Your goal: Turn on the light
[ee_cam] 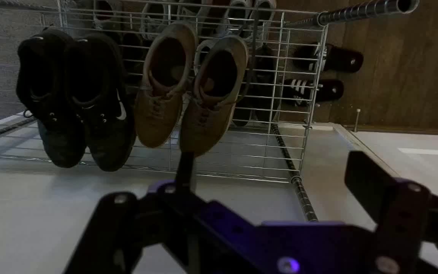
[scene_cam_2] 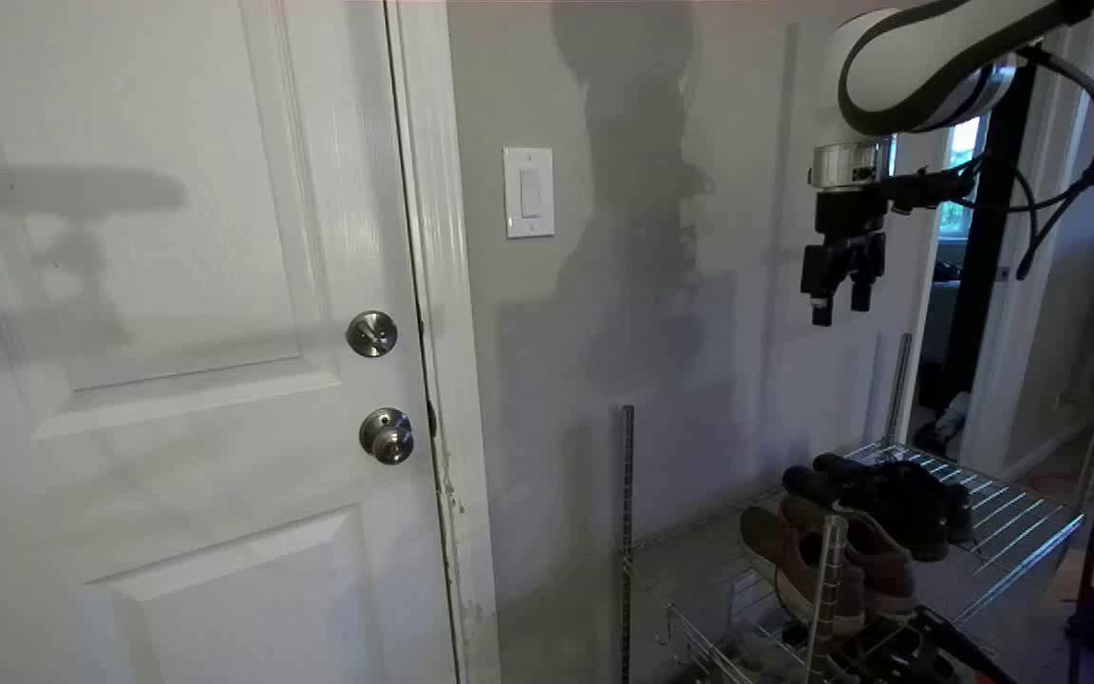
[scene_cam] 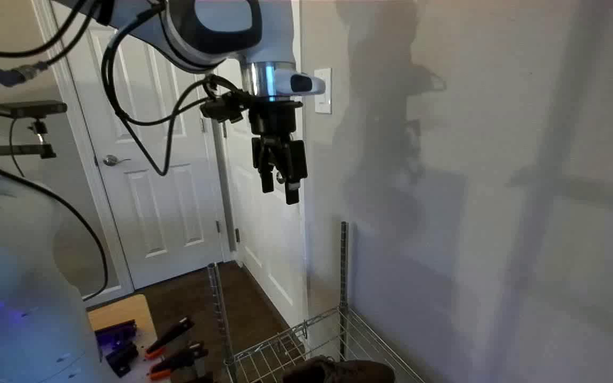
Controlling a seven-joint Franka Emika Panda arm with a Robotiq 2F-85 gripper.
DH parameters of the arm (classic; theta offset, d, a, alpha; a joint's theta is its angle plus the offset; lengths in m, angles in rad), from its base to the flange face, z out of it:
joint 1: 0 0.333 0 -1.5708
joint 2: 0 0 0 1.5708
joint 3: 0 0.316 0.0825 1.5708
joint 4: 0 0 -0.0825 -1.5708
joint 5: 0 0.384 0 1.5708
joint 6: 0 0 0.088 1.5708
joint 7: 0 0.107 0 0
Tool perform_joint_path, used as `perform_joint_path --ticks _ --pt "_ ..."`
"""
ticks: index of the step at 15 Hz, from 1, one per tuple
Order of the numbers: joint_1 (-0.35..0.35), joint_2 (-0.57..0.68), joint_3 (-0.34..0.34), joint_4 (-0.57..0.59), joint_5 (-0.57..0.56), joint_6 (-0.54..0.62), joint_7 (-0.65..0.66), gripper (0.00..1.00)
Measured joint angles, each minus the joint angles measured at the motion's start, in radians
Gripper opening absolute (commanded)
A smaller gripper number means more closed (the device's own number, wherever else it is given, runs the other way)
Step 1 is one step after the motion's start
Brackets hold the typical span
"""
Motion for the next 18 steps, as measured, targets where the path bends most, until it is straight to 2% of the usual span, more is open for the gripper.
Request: perform_joint_path --ticks 2,3,4,6,7,15,18 --pt "0.0 0.0 0.0 0.0 0.0 0.0 0.0 1.0" --pt "0.0 0.0 0.0 0.0 0.0 0.0 0.0 0.95" --pt "0.0 0.0 0.0 0.0 0.0 0.0 0.0 0.74" --pt "0.0 0.0 0.0 0.0 0.0 0.0 0.0 0.69" --pt "0.001 0.0 0.0 0.0 0.0 0.0 0.0 0.64" --pt "0.024 0.0 0.0 0.0 0.0 0.011 -0.002 0.11" --pt "0.041 0.0 0.0 0.0 0.0 0.039 -0.005 0.03"
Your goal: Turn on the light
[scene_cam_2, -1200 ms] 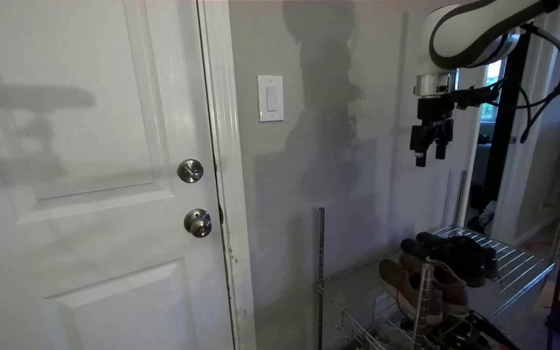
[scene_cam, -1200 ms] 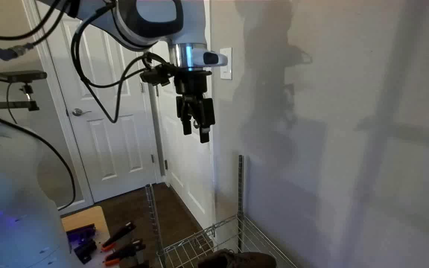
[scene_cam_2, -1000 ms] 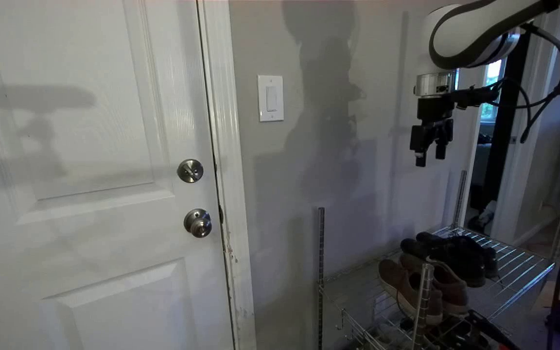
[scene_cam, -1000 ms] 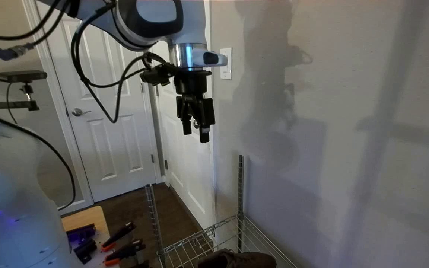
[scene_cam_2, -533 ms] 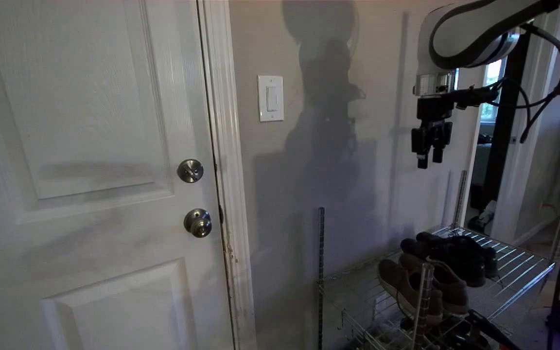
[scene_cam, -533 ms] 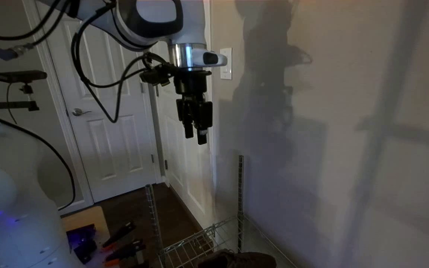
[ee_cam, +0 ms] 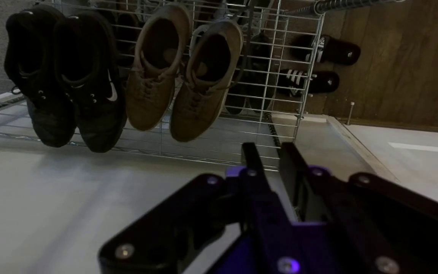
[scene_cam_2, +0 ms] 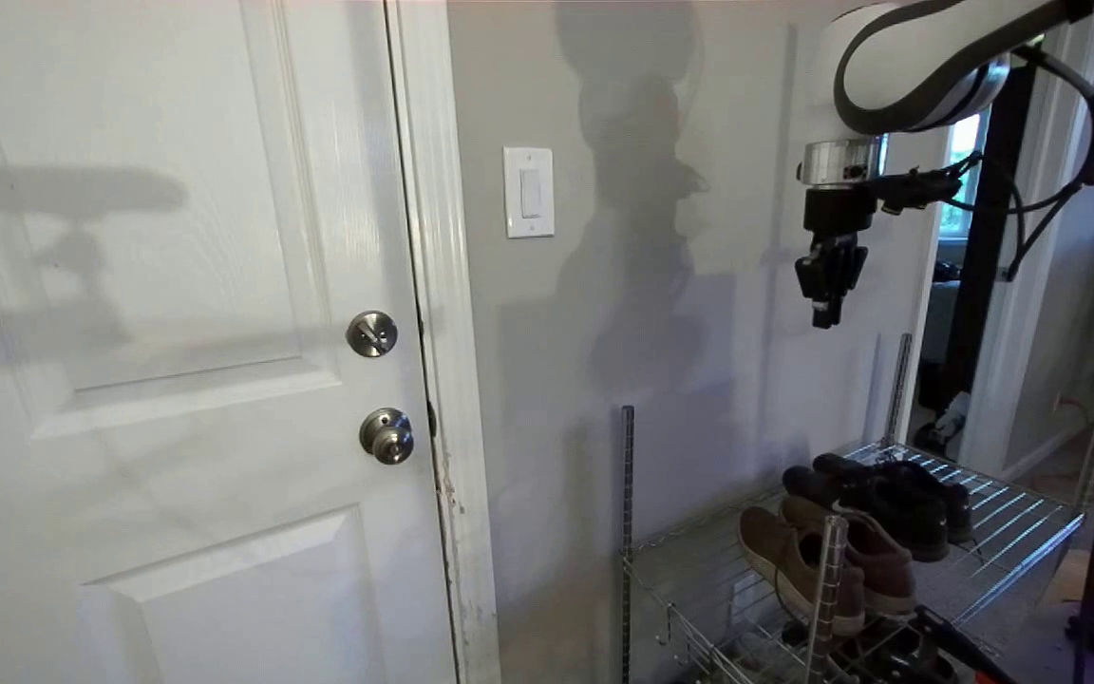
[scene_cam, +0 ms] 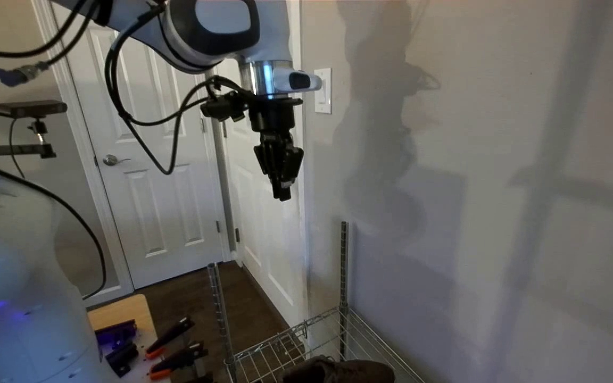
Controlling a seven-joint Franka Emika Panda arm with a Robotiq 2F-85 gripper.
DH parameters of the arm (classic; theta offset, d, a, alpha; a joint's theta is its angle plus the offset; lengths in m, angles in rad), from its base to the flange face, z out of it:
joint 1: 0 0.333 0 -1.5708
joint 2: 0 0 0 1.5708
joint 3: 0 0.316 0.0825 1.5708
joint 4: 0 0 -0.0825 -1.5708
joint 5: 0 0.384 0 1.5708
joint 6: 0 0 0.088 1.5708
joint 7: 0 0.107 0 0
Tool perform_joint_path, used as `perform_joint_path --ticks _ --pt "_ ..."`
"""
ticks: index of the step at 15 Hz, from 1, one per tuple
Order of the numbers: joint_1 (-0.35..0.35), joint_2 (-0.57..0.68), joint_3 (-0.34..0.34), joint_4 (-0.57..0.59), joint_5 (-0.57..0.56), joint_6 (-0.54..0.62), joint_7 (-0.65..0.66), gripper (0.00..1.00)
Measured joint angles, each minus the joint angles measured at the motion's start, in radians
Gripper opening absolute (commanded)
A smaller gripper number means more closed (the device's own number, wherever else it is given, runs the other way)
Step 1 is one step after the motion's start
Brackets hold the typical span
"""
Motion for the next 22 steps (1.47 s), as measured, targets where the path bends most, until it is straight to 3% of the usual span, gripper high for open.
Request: perform_joint_path --ticks 2,5,10,16,22 --pt "0.01 0.0 0.001 0.0 0.0 0.022 -0.001 0.0" --pt "0.027 0.0 0.003 0.0 0.001 0.052 -0.001 0.05" --pt "0.059 0.0 0.028 0.0 0.003 0.082 -0.001 0.05" --pt "0.134 0.0 0.035 -0.001 0.032 0.133 -0.062 0.05" --pt "0.159 0.0 0.035 -0.001 0.036 0.227 -0.107 0.05"
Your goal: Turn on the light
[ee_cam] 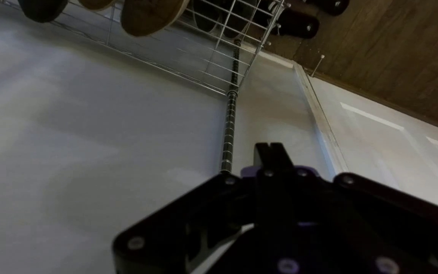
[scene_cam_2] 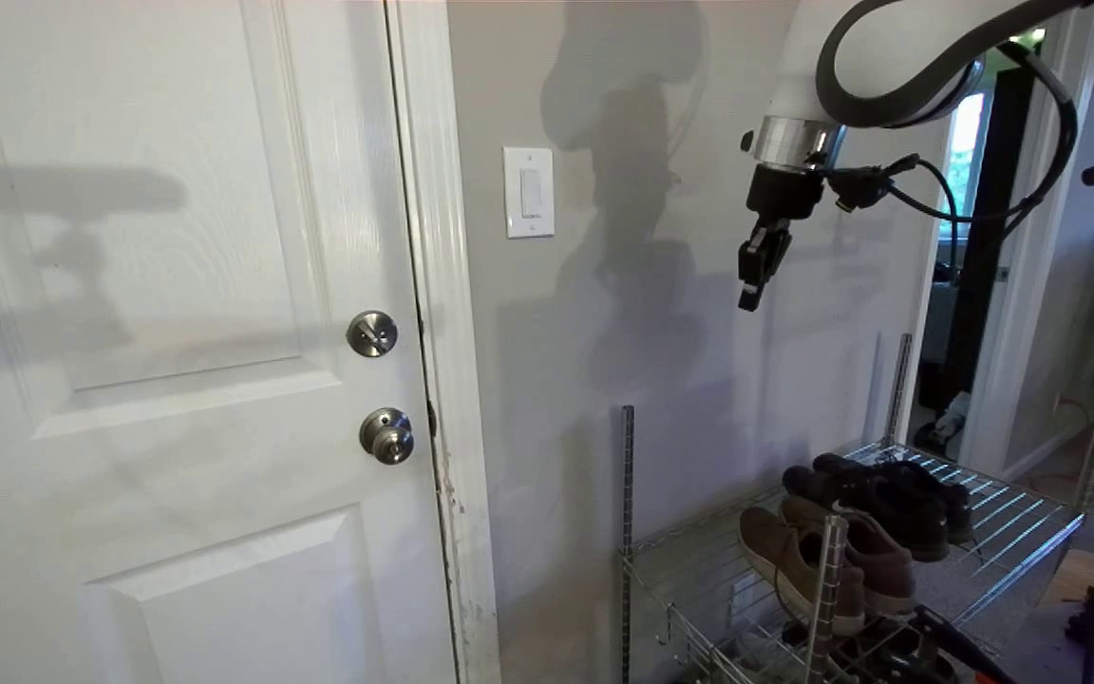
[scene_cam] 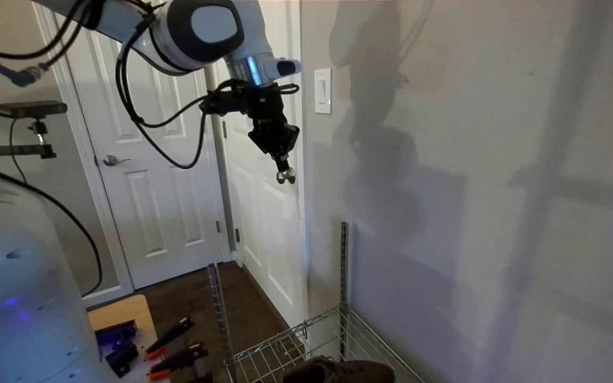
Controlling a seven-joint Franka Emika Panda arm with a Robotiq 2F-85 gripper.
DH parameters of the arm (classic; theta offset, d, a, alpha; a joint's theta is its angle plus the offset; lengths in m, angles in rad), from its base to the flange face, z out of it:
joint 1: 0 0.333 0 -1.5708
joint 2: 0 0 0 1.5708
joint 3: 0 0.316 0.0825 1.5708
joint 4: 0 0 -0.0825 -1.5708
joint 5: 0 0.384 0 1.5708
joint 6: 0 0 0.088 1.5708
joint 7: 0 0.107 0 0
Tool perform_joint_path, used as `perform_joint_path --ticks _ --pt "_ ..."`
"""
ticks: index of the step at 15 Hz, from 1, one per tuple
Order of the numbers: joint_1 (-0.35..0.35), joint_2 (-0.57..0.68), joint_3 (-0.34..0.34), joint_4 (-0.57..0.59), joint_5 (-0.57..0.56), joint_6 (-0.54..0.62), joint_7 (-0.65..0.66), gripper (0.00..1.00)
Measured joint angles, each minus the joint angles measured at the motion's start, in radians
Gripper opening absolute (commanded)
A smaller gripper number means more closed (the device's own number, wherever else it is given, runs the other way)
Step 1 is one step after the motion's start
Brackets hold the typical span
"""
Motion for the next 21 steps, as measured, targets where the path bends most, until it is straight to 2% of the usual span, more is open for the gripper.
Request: perform_joint_path --ticks 8,15,21 --pt "0.025 0.023 0.024 0.0 0.0 0.114 -0.006 0.05" --pt "0.045 0.07 0.099 0.008 -0.01 0.217 -0.006 0.05" --pt "0.055 0.122 0.145 0.048 -0.023 0.349 -0.009 0.05"
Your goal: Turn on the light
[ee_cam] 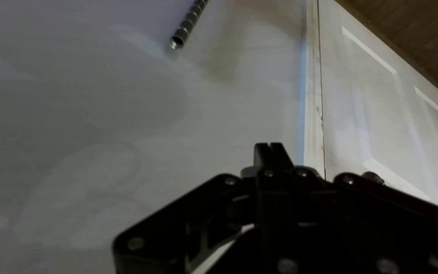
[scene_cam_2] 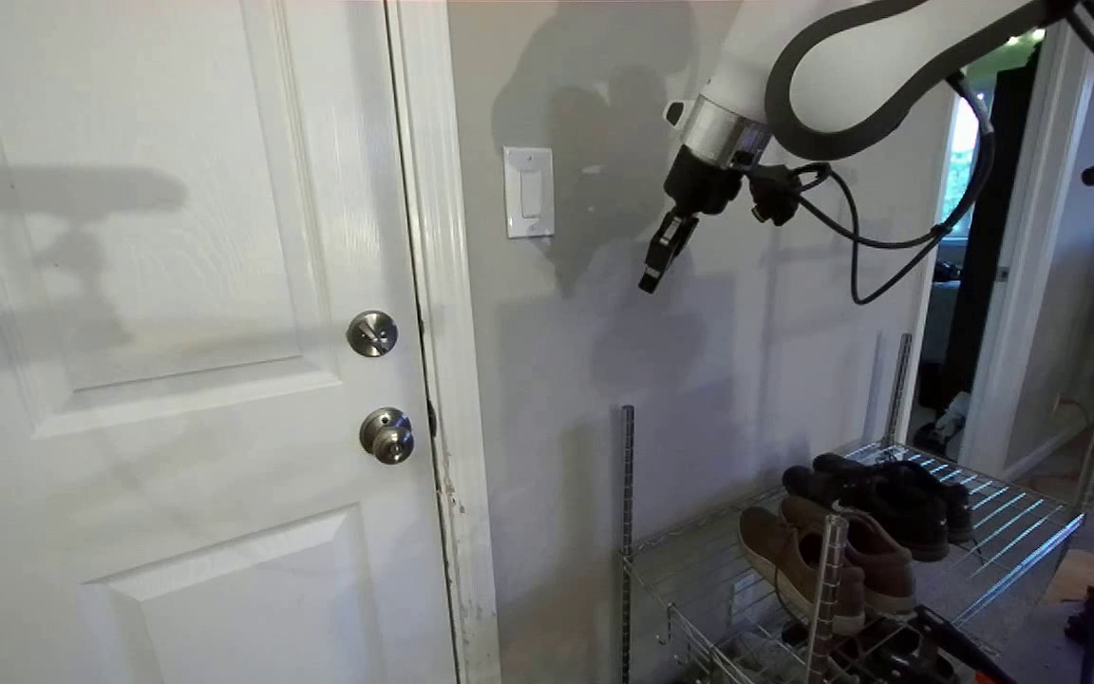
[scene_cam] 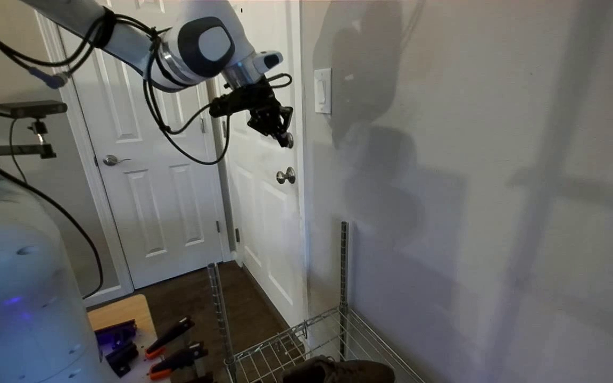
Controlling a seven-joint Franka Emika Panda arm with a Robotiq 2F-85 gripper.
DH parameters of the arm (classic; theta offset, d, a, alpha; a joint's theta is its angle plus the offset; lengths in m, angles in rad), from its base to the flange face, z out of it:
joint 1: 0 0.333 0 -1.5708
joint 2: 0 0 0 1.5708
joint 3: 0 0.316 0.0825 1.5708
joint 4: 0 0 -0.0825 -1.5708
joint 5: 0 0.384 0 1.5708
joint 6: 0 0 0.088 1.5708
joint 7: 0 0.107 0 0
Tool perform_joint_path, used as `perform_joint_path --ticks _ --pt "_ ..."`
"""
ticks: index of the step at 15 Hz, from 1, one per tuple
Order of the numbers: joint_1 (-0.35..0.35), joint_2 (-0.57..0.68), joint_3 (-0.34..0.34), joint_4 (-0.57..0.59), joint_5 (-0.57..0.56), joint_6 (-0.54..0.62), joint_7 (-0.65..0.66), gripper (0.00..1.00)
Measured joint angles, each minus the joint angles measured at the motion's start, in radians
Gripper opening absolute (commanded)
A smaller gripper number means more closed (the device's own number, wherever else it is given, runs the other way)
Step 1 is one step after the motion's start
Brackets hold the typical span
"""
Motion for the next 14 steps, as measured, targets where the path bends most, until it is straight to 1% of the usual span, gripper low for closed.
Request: perform_joint_path --ticks 5,8,11,14 --pt "0.005 0.042 0.019 0.016 -0.033 0.13 -0.005 0.05" --pt "-0.011 0.072 0.04 0.016 -0.079 0.258 -0.002 0.05" --pt "-0.059 0.103 0.08 0.017 -0.146 0.419 0.018 0.05" --pt "-0.154 0.118 0.148 0.016 -0.227 0.552 0.05 0.05"
